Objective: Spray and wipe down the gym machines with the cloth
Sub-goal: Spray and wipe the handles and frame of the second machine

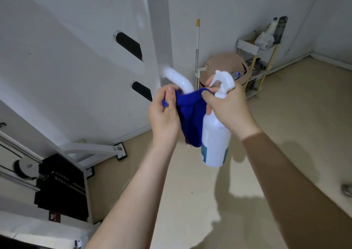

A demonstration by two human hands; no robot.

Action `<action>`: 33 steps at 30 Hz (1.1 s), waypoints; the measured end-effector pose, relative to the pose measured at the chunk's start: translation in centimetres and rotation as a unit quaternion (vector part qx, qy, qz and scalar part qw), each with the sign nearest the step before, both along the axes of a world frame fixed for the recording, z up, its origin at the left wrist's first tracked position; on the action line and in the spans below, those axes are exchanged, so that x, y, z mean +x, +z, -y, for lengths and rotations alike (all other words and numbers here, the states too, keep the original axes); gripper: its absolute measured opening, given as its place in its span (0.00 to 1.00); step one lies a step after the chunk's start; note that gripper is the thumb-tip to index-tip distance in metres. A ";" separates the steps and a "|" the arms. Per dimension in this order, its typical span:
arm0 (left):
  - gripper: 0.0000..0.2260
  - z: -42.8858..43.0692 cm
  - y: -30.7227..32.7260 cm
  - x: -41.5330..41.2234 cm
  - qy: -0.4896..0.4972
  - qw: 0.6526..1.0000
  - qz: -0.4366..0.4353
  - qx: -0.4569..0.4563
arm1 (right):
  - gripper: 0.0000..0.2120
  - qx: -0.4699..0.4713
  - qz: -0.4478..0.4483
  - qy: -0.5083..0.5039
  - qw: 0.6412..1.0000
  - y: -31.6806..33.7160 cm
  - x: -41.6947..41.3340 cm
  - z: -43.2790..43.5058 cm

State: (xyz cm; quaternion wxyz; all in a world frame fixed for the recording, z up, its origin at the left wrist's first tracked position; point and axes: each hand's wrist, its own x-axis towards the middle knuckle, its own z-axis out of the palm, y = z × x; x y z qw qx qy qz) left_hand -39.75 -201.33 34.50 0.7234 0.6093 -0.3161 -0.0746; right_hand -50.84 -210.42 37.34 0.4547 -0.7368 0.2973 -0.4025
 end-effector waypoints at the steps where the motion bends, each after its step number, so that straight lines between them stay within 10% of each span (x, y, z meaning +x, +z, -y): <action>1: 0.13 0.3 0.1 0.4 0.004 1.000 -0.012 -0.006 | 0.04 0.008 0.002 0.011 1.000 0.5 0.2 0.1; 6: 0.14 0.7 -3.7 -0.8 -0.038 0.983 -0.174 0.052 | 0.06 0.149 0.062 0.055 0.985 -1.5 0.0 -0.4; 11: 0.10 -0.3 -3.3 -1.9 0.013 0.989 -0.147 0.026 | 0.14 0.188 0.140 0.011 0.972 -3.8 0.4 -1.8; 18: 0.09 -3.2 -6.0 -2.0 0.055 0.977 -0.191 0.082 | 0.03 0.104 -0.043 -0.066 0.991 -9.1 0.8 -3.9; 25: 0.07 -2.1 -1.3 0.3 0.086 0.989 -0.104 -0.062 | 0.11 0.078 0.068 -0.027 0.994 -3.9 1.1 -2.4; 33: 0.18 1.4 -9.3 -4.4 -0.059 0.985 -0.151 0.063 | 0.15 0.143 0.016 -0.045 0.989 -8.8 0.9 -2.0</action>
